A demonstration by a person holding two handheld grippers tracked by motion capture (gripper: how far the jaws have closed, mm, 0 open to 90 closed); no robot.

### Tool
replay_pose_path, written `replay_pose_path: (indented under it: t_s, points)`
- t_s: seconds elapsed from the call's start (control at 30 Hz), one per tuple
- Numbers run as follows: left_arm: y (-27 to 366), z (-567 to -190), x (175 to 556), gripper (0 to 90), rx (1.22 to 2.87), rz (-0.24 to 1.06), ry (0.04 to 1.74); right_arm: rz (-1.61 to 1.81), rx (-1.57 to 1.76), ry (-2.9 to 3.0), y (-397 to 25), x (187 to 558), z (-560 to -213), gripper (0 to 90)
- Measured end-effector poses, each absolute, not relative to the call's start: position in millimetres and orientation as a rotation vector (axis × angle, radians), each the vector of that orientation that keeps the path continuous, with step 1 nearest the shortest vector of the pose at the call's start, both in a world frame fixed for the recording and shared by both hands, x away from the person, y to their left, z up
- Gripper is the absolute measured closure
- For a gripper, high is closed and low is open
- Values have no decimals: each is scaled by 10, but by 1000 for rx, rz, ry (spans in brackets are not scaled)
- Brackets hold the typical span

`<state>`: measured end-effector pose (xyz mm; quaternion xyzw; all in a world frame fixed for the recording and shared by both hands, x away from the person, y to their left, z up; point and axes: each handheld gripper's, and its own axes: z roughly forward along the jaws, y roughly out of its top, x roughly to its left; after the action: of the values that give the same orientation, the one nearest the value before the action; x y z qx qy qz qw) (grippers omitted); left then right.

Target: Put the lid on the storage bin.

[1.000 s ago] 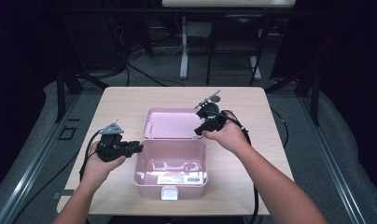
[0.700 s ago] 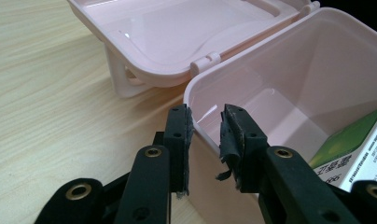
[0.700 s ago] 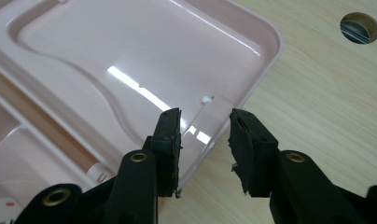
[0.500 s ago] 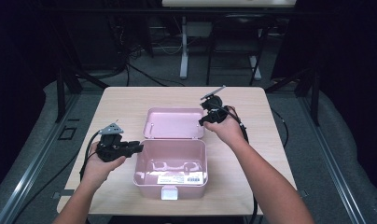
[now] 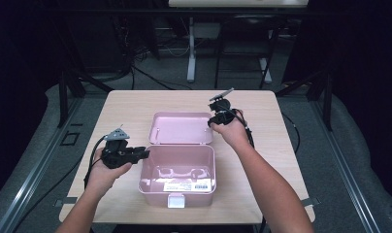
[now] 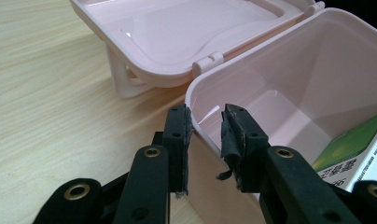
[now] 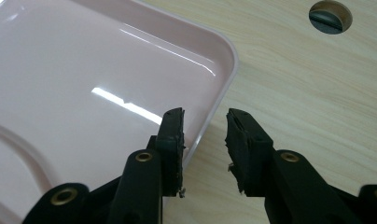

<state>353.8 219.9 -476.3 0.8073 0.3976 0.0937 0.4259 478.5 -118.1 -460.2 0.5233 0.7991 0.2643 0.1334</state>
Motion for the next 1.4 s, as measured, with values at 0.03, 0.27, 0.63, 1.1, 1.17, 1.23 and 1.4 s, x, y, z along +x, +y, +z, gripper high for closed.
replay_pose_path:
  t_s: [0.03,0.27,0.63,1.1,1.17,1.23,1.4]
  points:
    - [2199,-4764,3539,708,2017,234,994,767,1525,2315,-1179,4800,-4615,666]
    - [2198,-4767,3540,709,2012,229,1001,768,1562,2305,-1168,4849,-4670,680]
    - [2196,-4764,3541,710,2018,233,997,801,1608,2264,-1153,4902,-4747,733]
    - [2186,-4762,3538,710,2019,237,1001,805,1719,2231,-1132,4967,-4789,768]
    - [2187,-4763,3539,709,2019,236,1001,800,1730,2226,-1133,4968,-4788,772]
    - [2188,-4764,3540,710,2018,235,1000,799,1740,2222,-1134,4969,-4788,775]
    - [2188,-4764,3541,709,2017,234,1001,797,1759,2213,-1128,4969,-4773,784]
